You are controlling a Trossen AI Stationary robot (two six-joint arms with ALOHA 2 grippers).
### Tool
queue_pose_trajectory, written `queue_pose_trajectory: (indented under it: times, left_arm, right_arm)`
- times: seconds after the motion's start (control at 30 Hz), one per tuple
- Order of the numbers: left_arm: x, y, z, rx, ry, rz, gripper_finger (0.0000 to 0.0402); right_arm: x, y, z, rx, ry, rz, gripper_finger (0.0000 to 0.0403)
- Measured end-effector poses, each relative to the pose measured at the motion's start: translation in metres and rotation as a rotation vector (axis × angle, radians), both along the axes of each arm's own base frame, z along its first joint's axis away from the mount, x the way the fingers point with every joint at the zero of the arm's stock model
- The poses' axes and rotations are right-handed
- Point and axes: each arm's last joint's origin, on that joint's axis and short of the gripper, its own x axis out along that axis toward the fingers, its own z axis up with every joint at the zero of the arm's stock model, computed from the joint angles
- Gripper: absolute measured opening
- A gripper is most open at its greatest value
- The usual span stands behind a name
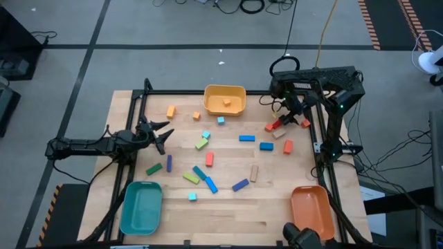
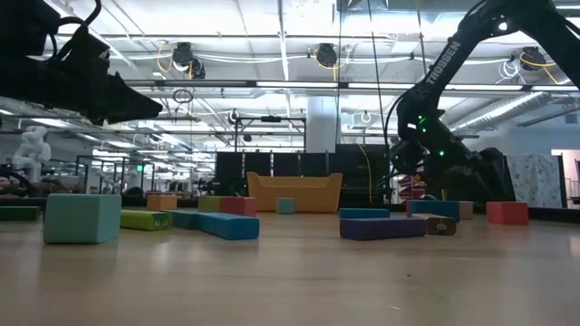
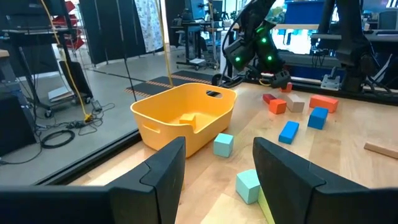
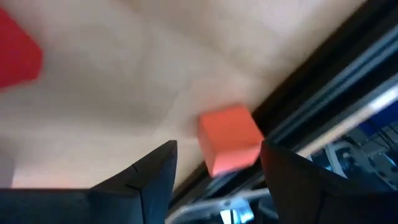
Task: Sort blocks by size
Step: Put the right orange square block into the yellow bin
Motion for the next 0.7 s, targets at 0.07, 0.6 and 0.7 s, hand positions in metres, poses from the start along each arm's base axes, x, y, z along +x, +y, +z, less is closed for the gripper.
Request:
queue_pose_trajectory:
  times: [0.07,0.6,0.7]
  left_arm:
    - [0.0001,-0.0001,-0.0001,-0.011,-0.006,-0.002,0.0191]
    - [0.0003,-0.0006,-0.0001,-0.021,-0.011,-0.021,0.0191]
    - [0.0004,-0.0008,-0.0002,-0.021,-0.01,-0.028,0.0191]
  right_arm:
    - [0.0002,-0.0003,-0.0005,-0.002,-0.003,-0.003,0.0219]
    - [-0.0034,0.0078,0.001,0.098,-0.011,-0.09,0.0219]
    - [-0.0044,0.0094,-0.0014,0.101,-0.005,-0.083,0.0219]
